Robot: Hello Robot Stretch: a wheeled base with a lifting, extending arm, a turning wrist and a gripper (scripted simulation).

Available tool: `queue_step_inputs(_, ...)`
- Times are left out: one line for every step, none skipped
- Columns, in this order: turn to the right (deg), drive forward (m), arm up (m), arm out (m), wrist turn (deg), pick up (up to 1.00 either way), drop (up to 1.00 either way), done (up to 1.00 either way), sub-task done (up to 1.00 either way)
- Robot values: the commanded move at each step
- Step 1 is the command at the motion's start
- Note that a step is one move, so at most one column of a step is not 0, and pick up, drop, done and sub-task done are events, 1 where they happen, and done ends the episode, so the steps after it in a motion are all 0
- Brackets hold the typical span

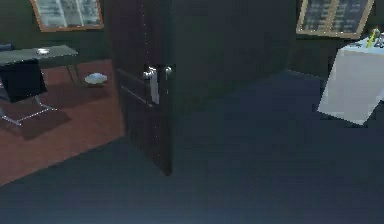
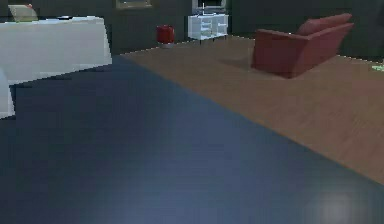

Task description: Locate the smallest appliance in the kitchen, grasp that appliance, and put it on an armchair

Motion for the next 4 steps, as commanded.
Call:
queue_step_inputs(45.0,0.0,0.0,0.0,0.0,0.0,0.0,0.0,0.0)
queue_step_inputs(45.0,0.0,0.0,0.0,0.0,0.0,0.0,0.0,0.0)
queue_step_inputs(45.0,0.0,0.0,0.0,0.0,0.0,0.0,0.0,0.0)
queue_step_inputs(33.0,0.0,0.0,0.0,0.0,0.0,0.0,0.0,0.0)
